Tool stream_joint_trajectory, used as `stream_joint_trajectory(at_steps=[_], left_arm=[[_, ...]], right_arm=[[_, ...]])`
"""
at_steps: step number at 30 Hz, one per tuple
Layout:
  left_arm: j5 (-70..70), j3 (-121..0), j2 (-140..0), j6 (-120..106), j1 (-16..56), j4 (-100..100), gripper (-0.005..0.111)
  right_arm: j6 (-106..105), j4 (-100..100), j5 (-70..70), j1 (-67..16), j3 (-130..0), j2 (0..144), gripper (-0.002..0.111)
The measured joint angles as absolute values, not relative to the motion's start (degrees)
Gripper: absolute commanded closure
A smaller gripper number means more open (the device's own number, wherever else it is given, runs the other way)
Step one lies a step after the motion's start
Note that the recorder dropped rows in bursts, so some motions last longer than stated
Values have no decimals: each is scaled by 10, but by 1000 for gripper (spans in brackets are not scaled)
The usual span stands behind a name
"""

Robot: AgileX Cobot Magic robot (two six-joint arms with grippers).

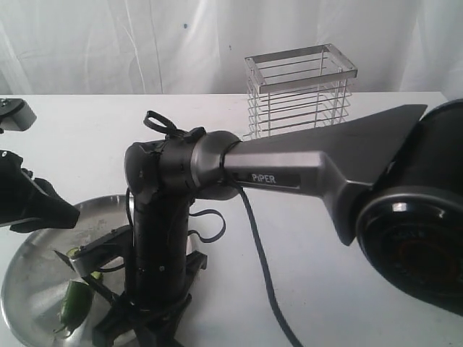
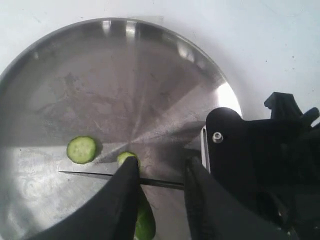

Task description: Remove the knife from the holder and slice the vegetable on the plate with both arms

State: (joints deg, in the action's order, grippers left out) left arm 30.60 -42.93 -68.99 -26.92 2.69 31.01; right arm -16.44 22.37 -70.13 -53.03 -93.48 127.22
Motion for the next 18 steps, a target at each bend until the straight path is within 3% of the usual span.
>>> stream_joint_trajectory(at_steps=[12, 18], left_arm=[[301, -429, -690, -269, 27, 310, 70], [231, -394, -698, -269, 27, 307, 70]], right_arm=[[-149, 239, -698, -508, -976, 1249, 108], [-149, 238, -698, -507, -975, 1249, 108]])
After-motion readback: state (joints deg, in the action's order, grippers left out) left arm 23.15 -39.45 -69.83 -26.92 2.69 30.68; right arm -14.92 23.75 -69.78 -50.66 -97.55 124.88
